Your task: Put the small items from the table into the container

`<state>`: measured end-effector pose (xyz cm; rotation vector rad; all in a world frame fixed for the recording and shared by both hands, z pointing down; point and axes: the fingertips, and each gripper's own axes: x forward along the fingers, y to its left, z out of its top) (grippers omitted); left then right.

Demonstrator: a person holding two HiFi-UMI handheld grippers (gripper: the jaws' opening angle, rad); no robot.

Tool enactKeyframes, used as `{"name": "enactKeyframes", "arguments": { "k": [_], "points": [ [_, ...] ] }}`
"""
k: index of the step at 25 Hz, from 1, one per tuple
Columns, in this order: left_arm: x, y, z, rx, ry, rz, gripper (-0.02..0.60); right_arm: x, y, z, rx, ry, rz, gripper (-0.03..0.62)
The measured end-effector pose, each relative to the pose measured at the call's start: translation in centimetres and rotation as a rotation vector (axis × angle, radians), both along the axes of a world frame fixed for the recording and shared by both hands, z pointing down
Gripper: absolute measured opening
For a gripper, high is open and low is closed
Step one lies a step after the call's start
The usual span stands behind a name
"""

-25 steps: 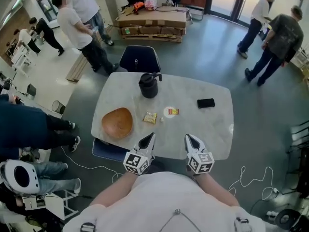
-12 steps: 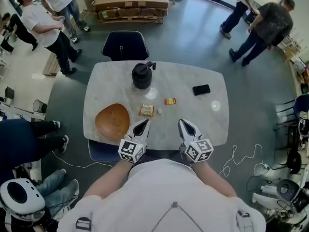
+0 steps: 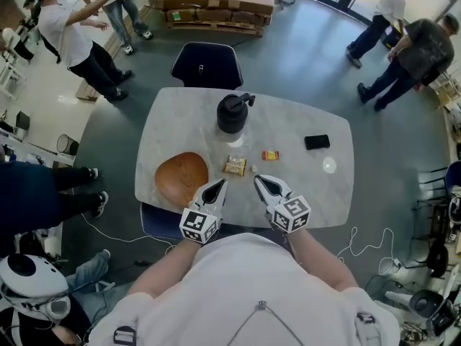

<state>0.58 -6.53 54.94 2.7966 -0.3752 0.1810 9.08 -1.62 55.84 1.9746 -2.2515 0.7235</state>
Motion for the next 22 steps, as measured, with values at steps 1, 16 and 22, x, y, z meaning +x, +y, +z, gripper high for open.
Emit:
{"name": "enactKeyframes", "arguments": {
  "k": [1, 16, 22],
  "points": [
    [-0.6, -0.5, 0.3, -0.008, -0.005, -0.017, 0.003, -0.1, -0.5, 1.3, -0.026, 0.005, -0.015, 0.028],
    [-12.2, -1.1, 4.7, -0.115, -0.11, -0.343, 0.003, 8.2, -6.6, 25.8, -0.581, -0.386, 0.148, 0.235],
    [-15.1, -2.2, 6.4, -0.147, -0.144, -0.432, 0.003, 7.0, -9.9, 30.2, -0.719, -0.34, 0.061, 0.231]
  ]
}}
